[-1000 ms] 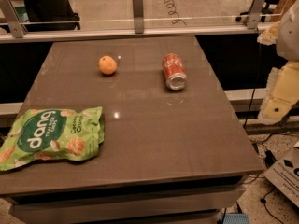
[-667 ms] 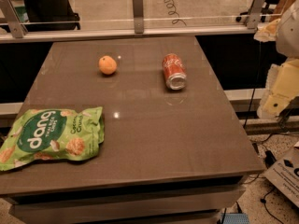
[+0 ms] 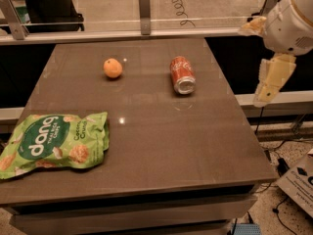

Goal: Place coke can upright

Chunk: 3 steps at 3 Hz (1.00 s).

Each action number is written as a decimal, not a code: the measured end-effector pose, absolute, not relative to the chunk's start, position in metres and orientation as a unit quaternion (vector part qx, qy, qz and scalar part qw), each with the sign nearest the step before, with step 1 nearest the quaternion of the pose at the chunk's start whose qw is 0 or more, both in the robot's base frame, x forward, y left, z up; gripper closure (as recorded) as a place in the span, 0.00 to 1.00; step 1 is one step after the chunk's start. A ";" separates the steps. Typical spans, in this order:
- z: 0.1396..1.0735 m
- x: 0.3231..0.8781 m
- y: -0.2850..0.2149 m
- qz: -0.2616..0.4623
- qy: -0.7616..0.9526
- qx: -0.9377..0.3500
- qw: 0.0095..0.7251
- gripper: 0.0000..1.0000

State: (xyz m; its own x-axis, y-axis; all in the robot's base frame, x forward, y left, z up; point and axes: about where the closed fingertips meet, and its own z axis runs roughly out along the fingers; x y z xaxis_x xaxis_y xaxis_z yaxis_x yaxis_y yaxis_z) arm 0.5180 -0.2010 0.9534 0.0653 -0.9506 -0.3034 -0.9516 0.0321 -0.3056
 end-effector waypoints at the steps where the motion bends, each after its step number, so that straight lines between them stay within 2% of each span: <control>1: 0.948 0.543 -0.182 -0.001 0.606 -0.757 0.245 0.00; 3: 0.950 0.565 -0.133 -0.019 0.412 -0.877 0.245 0.00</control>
Offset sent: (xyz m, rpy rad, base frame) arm 0.0556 0.0705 -0.0018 -0.1114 -0.2699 0.7904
